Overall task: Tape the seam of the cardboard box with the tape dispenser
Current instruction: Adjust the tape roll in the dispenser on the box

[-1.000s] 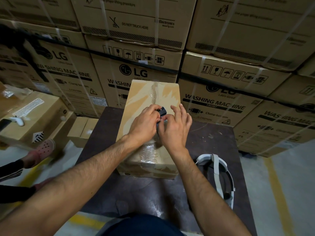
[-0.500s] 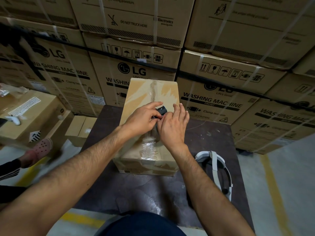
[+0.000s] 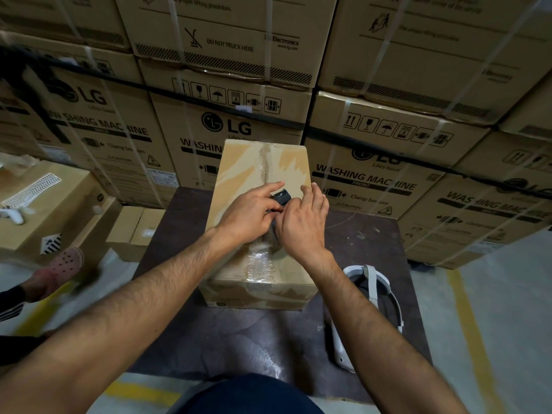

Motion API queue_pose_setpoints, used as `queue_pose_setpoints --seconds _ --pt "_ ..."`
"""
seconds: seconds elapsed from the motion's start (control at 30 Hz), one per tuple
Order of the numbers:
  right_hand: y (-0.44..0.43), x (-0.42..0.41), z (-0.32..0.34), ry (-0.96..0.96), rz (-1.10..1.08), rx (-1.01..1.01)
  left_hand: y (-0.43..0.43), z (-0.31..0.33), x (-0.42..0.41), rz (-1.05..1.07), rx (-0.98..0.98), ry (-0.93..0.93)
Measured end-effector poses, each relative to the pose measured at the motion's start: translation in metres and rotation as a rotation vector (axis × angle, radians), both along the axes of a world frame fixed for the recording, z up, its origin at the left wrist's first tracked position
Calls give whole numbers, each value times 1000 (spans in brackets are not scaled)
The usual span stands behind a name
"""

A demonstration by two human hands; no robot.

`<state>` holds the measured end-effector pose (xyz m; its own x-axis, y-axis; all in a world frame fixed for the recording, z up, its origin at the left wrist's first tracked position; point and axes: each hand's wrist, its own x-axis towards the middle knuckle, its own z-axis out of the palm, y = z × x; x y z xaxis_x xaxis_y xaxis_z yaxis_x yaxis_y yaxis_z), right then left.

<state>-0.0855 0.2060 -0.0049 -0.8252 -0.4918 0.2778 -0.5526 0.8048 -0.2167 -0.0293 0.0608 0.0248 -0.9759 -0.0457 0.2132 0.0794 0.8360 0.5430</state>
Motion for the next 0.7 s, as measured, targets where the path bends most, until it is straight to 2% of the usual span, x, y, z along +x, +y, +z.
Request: queue_pose_setpoints --seconds 0.43,0.5,0.63,0.7 --pt "8 -9 21 -148 93 86 3 -5 0 46 -106 59" --pt "8 -11 20 -218 107 -5 5 -2 1 86 -160 90" --pt "19 -5 7 -376 40 -391 7 -1 1 113 -230 139" --pt "24 1 -2 -402 26 -501 9 -3 0 109 -238 139"
